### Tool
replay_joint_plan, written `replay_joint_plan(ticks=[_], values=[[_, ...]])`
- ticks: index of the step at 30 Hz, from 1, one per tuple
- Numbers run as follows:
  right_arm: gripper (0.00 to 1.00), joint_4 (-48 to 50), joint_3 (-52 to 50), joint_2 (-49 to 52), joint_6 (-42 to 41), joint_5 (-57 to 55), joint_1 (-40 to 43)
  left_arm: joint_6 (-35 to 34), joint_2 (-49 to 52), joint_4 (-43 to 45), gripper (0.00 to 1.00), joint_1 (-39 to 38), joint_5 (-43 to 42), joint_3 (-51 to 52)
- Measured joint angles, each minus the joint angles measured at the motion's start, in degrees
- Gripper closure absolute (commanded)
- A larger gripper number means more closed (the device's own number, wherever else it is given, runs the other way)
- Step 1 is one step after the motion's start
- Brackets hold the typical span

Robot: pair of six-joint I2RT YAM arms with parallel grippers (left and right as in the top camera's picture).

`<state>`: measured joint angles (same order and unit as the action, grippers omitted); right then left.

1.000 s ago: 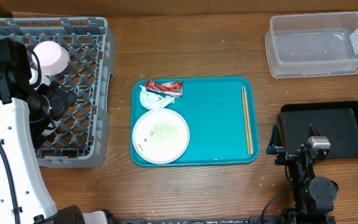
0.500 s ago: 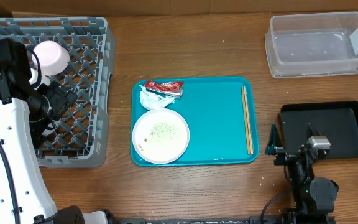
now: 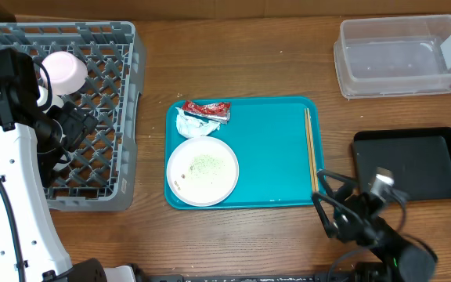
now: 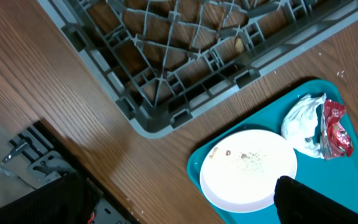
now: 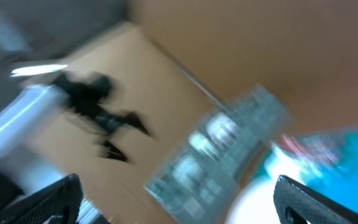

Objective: Sort waste into correct bins and load items into the dishwasher
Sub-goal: 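Move the right gripper over the wooden chopsticks on the tray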

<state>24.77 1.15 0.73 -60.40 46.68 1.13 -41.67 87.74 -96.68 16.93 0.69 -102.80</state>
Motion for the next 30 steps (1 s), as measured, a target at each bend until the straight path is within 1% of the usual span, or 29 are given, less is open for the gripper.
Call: replay_joint_plan(ticks=[1, 2, 4, 7, 10, 11, 12, 13, 16, 22, 24, 27, 29, 30], values=[[0.01, 5.20, 0.24, -0.13, -2.29, -1.05, 0.00, 0.00, 0.00, 0.00, 0.00, 0.00, -0.04, 0.00], [0.00, 6.82, 0.76, -0.22, -3.58, -2.19, 0.00, 0.00, 0.00, 0.00, 0.00, 0.00, -0.02, 0.00], [0.00, 5.35, 2.58, -0.17, -5.55, -5.44, 0.00, 0.00, 0.00, 0.02, 0.00, 0.00, -0.02, 0.00], [0.00, -3.82, 7.78, 0.68, -4.81, -10.03, 0.00, 0.00, 0.00, 0.00, 0.00, 0.00, -0.04, 0.00], [0.00, -19.26, 18.60, 5.42, 2.97, -13.33, 0.00, -0.02, 0.00, 0.00, 0.00, 0.00, -0.04, 0.00], [0.00, -21.97, 21.84, 7.32, 5.38, -13.99, 0.02, 0.00, 0.00, 0.02, 0.00, 0.00, -0.04, 0.00], [0.00, -30.18, 27.02, 10.16, 9.46, -14.78, 0.00, 0.00, 0.00, 0.09, 0.00, 0.00, 0.00, 0.00], [0.00, -33.48, 30.62, 12.66, 12.15, -15.34, 0.00, 0.00, 0.00, 0.00, 0.00, 0.00, -0.07, 0.00], [0.00, -49.40, 43.89, 23.56, 23.39, -17.09, 0.00, 0.00, 0.00, 0.02, 0.00, 0.00, -0.02, 0.00], [0.00, -73.48, 65.20, 48.28, 40.57, -18.47, 0.00, -0.02, 0.00, 0.02, 0.00, 0.00, -0.02, 0.00], [0.00, -81.24, 71.04, 56.74, 44.78, -19.06, -0.13, -0.02, 0.00, 0.02, 0.00, 0.00, -0.04, 0.00], [0.00, -89.96, 76.52, 67.32, 49.24, -21.53, -1.20, -0.02, 0.00, 0.02, 0.00, 0.00, -0.02, 0.00], [0.00, -93.85, 78.82, 74.97, 51.15, -23.93, -2.86, -0.02, 0.00, 0.02, 0.00, 0.00, -0.02, 0.00], [0.00, -94.66, 79.12, 77.24, 51.69, -24.76, -3.45, -0.02, 0.00, 0.02, 0.00, 0.00, -0.02, 0.00]])
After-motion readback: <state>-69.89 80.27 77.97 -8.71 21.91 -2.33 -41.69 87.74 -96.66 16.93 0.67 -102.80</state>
